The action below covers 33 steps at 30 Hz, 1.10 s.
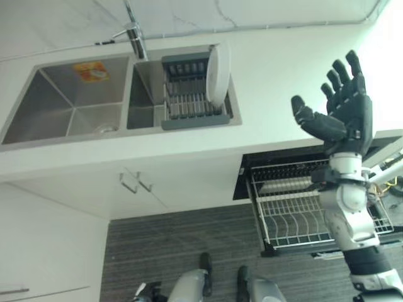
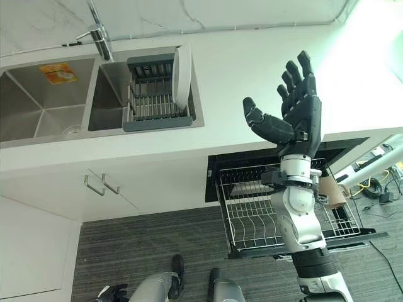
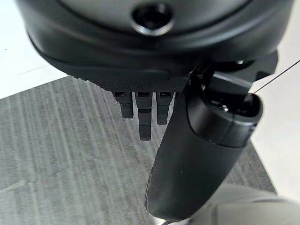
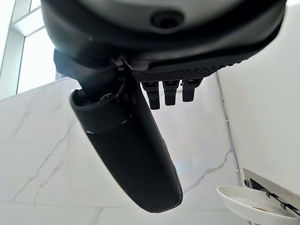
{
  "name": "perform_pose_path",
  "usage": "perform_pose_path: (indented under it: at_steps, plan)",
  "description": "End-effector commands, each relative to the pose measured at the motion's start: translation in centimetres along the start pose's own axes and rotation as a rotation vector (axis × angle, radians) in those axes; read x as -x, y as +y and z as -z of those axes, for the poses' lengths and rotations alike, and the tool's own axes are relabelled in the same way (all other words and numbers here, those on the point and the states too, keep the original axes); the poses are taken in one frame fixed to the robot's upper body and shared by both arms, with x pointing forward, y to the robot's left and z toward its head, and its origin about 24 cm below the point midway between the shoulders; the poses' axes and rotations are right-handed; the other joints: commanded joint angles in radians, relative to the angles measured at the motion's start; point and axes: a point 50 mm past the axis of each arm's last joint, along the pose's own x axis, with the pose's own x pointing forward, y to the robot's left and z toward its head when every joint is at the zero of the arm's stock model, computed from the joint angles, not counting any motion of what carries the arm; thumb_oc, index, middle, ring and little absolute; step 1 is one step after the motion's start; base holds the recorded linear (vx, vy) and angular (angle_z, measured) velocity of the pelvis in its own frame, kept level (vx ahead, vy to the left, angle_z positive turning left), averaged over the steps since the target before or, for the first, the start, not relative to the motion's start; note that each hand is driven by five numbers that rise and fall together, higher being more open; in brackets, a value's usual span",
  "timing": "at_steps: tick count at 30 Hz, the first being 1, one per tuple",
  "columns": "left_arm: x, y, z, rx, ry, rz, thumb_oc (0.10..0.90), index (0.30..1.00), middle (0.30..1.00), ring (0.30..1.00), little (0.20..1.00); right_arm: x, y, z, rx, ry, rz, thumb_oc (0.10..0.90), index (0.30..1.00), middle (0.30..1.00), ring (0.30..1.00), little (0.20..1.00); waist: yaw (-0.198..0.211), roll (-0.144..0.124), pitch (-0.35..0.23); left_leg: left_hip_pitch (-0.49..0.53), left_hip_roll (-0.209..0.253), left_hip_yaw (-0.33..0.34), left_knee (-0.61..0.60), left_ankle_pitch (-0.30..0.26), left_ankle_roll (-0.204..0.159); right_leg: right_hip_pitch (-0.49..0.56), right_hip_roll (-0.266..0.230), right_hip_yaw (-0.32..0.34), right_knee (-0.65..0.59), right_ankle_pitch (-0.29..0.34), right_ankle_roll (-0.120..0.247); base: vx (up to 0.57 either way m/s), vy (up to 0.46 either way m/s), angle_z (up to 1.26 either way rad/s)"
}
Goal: Place the dishes in the dishwasher.
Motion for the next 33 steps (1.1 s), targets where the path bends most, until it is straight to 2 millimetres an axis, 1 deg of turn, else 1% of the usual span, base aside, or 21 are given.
perform_pose_path:
  at_steps: [1, 2, 3, 4, 5, 6, 8, 11, 12, 13, 14, 15, 16, 17, 18, 20, 22, 24, 27, 28, 33]
  plan:
    - [-0.2, 2.0, -0.5, -0.020, -0.008, -0.090, 0.800, 0.900, 0.900, 0.900, 0.900, -1.6, 1.1, -3.2, -0.066, -0.202, -0.011, 0.800, 0.900, 0.900, 0.900, 0.900, 0.019, -0.073, -0.022, 0.068, -0.012, -0.017, 0.069, -0.023, -0.058, 0.060, -0.053, 0.048, -0.017, -0.012, 0.060, 0.34, 0.143, 0.02]
    - [-0.1, 2.1, 0.0, 0.007, 0.013, -0.088, 0.800, 0.900, 0.900, 0.900, 0.900, -1.6, 1.5, -2.9, -0.060, -0.198, -0.028, 0.800, 0.900, 0.900, 0.900, 0.900, 0.033, -0.056, -0.008, 0.026, -0.004, -0.085, 0.069, -0.020, -0.067, 0.064, -0.030, 0.080, -0.017, -0.006, 0.068, 0.29, 0.272, -0.06]
    - [-0.1, 2.0, 0.0, 0.011, 0.008, -0.080, 0.800, 0.900, 0.900, 0.900, 0.900, -1.7, 1.7, -3.0, -0.052, -0.206, -0.042, 0.800, 0.900, 0.900, 0.900, 0.900, 0.037, -0.038, -0.002, -0.007, 0.018, -0.100, 0.069, -0.034, -0.073, 0.064, -0.019, 0.085, -0.017, -0.010, 0.073, 0.24, 0.314, -0.08]
    - [-0.1, 2.0, 0.0, 0.002, 0.006, -0.073, 0.800, 0.900, 0.900, 0.900, 0.900, -1.7, 1.7, -3.0, -0.047, -0.209, -0.042, 0.800, 0.900, 0.900, 0.900, 0.900, 0.038, -0.033, -0.001, -0.017, 0.024, -0.103, 0.069, -0.038, -0.076, 0.063, -0.016, 0.087, -0.017, -0.012, 0.074, 0.19, 0.316, -0.47]
    - [-0.1, 1.8, 0.1, -0.034, 0.005, -0.066, 0.800, 0.900, 0.900, 0.900, 0.900, -1.9, 1.7, -3.3, -0.051, -0.215, -0.027, 0.800, 0.900, 0.900, 0.900, 0.900, 0.028, -0.021, -0.003, -0.027, 0.044, -0.076, 0.069, -0.057, -0.072, 0.053, -0.031, 0.074, -0.017, -0.012, 0.082, 0.26, 0.447, -0.63]
    - [-0.2, 1.9, -0.3, -0.028, -0.005, -0.072, 0.800, 0.900, 0.900, 0.900, 0.900, -1.7, 1.5, -3.9, -0.065, -0.230, -0.027, 0.800, 0.900, 0.900, 0.900, 0.900, 0.006, -0.008, -0.005, -0.023, 0.053, -0.052, 0.069, -0.093, -0.058, 0.027, -0.077, 0.059, -0.017, 0.002, 0.117, 0.28, 0.468, -0.68]
    - [-0.2, 1.8, -0.2, -0.027, -0.004, -0.073, 0.800, 0.900, 0.900, 0.900, 0.900, -1.1, 1.6, -4.1, -0.069, -0.229, -0.036, 0.800, 0.900, 0.900, 0.900, 0.900, -0.009, 0.005, -0.003, -0.004, 0.049, -0.038, 0.069, -0.113, -0.041, 0.016, -0.093, 0.050, -0.017, 0.024, 0.130, 0.22, 0.307, -0.34]
    - [-0.1, 2.0, 0.7, 0.001, 0.019, -0.086, 0.800, 0.900, 0.900, 0.900, 0.900, -0.6, 1.4, -3.9, -0.073, -0.227, -0.029, 0.800, 0.900, 0.900, 0.900, 0.900, -0.012, 0.016, -0.005, 0.014, 0.043, -0.023, 0.069, -0.134, -0.023, 0.020, -0.102, 0.029, -0.017, 0.037, 0.134, 0.17, 0.152, -0.23]
    - [-0.1, 2.1, 1.2, 0.005, 0.031, -0.090, 0.800, 0.900, 0.900, 0.900, 0.900, -0.4, 1.4, -3.9, -0.079, -0.224, -0.024, 0.800, 0.900, 0.900, 0.900, 0.900, -0.006, 0.017, -0.009, 0.016, 0.045, -0.014, 0.069, -0.140, -0.018, 0.023, -0.103, 0.008, -0.017, 0.041, 0.134, 0.14, 0.108, -0.28]
    - [0.0, 2.2, 1.4, 0.015, 0.037, -0.096, 0.800, 0.900, 0.900, 0.900, 0.900, -0.3, 1.4, -3.8, -0.087, -0.221, -0.025, 0.800, 0.900, 0.900, 0.900, 0.900, 0.002, 0.017, -0.010, 0.017, 0.052, 0.004, 0.069, -0.145, -0.017, 0.027, -0.109, -0.029, -0.017, 0.052, 0.137, 0.08, 0.068, -0.20]
    - [0.0, 2.2, 1.5, 0.024, 0.040, -0.100, 0.800, 0.900, 0.900, 0.900, 0.900, -0.3, 1.5, -3.7, -0.092, -0.220, -0.028, 0.800, 0.900, 0.900, 0.900, 0.900, 0.009, 0.016, -0.011, 0.018, 0.057, 0.016, 0.069, -0.147, -0.017, 0.029, -0.113, -0.051, -0.017, 0.057, 0.139, -0.02, 0.060, -0.48]
    - [0.0, 2.5, 1.6, 0.062, 0.040, -0.117, 0.800, 0.900, 0.900, 0.900, 0.900, -0.6, 2.2, -3.6, -0.114, -0.223, -0.045, 0.800, 0.900, 0.900, 0.900, 0.900, 0.037, 0.012, -0.005, 0.017, 0.075, 0.059, 0.069, -0.156, -0.017, 0.035, -0.119, -0.134, -0.017, 0.064, 0.144, -0.06, 0.041, -0.49]
    - [0.0, 2.7, 1.5, 0.073, 0.036, -0.121, 0.800, 0.900, 0.900, 0.900, 0.900, -0.7, 2.6, -3.5, -0.117, -0.230, -0.044, 0.800, 0.900, 0.900, 0.900, 0.900, 0.053, 0.009, 0.000, 0.015, 0.078, 0.073, 0.069, -0.158, -0.020, 0.035, -0.125, -0.165, -0.017, 0.059, 0.142, -0.08, 0.030, -0.62]
    - [0.1, 2.7, 1.6, 0.088, 0.036, -0.124, 0.800, 0.900, 0.900, 0.900, 0.900, -0.8, 2.9, -3.3, -0.120, -0.233, -0.044, 0.800, 0.900, 0.900, 0.900, 0.900, 0.066, 0.006, 0.007, 0.016, 0.077, 0.079, 0.069, -0.158, -0.021, 0.040, -0.136, -0.176, -0.017, 0.052, 0.142, -0.08, -0.046, -1.09]
    - [0.1, 2.8, 1.5, 0.110, 0.036, -0.131, 0.800, 0.900, 0.900, 0.900, 0.900, -1.1, 3.0, -3.3, -0.114, -0.241, -0.030, 0.800, 0.900, 0.900, 0.900, 0.900, 0.075, -0.001, 0.009, 0.002, 0.070, 0.072, 0.069, -0.155, -0.022, 0.030, -0.133, -0.168, -0.017, 0.032, 0.140, -0.07, -0.064, -0.93]
    - [0.1, 2.7, 2.1, 0.103, 0.047, -0.118, 0.800, 0.900, 0.900, 0.900, 0.900, -1.2, 2.9, -3.2, -0.111, -0.231, -0.018, 0.800, 0.900, 0.900, 0.900, 0.900, 0.087, -0.007, 0.003, -0.003, 0.068, 0.079, 0.069, -0.152, -0.026, 0.026, -0.146, -0.181, -0.017, 0.028, 0.144, -0.01, -0.060, -0.27]
    - [0.3, 2.4, 2.8, 0.077, 0.052, -0.106, 0.800, 0.900, 0.900, 0.900, 0.900, -1.2, 2.8, -3.1, -0.110, -0.227, -0.006, 0.800, 0.900, 0.900, 0.900, 0.900, 0.085, -0.007, 0.003, -0.006, 0.068, 0.074, 0.069, -0.151, -0.027, 0.017, -0.139, -0.168, -0.017, 0.025, 0.143, 0.04, -0.025, 0.21]
    - [0.5, 1.8, 3.8, 0.079, 0.069, -0.094, 0.800, 0.900, 0.900, 0.900, 0.900, -1.0, 2.7, -3.2, -0.120, -0.221, -0.011, 0.800, 0.900, 0.900, 0.900, 0.900, 0.084, -0.007, -0.001, -0.007, 0.068, 0.075, 0.069, -0.152, -0.032, 0.014, -0.141, -0.169, -0.017, 0.019, 0.145, 0.07, -0.004, 0.09]
    - [0.7, 1.5, 4.5, 0.061, 0.082, -0.091, 0.800, 0.900, 0.900, 0.900, 0.900, -0.9, 2.7, -3.4, -0.125, -0.221, -0.029, 0.800, 0.900, 0.900, 0.900, 0.900, 0.084, -0.008, -0.006, -0.009, 0.065, 0.073, 0.069, -0.152, -0.033, 0.013, -0.141, -0.167, -0.017, 0.015, 0.145, 0.05, -0.005, 0.04]
    - [0.8, 1.7, 4.8, 0.053, 0.089, -0.097, 0.800, 0.900, 0.900, 0.900, 0.900, -1.0, 3.0, -3.7, -0.125, -0.225, -0.051, 0.800, 0.900, 0.900, 0.900, 0.900, 0.083, -0.009, -0.005, -0.009, 0.064, 0.072, 0.069, -0.152, -0.035, 0.010, -0.145, -0.166, -0.017, 0.017, 0.146, 0.04, -0.009, 0.08]
    - [0.6, 2.1, 4.4, 0.011, 0.076, -0.096, 0.800, 0.900, 0.900, 0.900, 0.900, -1.5, 3.6, -3.6, -0.179, -0.196, -0.056, 0.800, 0.900, 0.900, 0.900, 0.900, 0.084, -0.012, -0.010, -0.002, 0.062, 0.070, 0.069, -0.155, -0.036, 0.011, -0.153, -0.171, -0.017, 0.023, 0.152, 0.06, -0.021, 0.06]
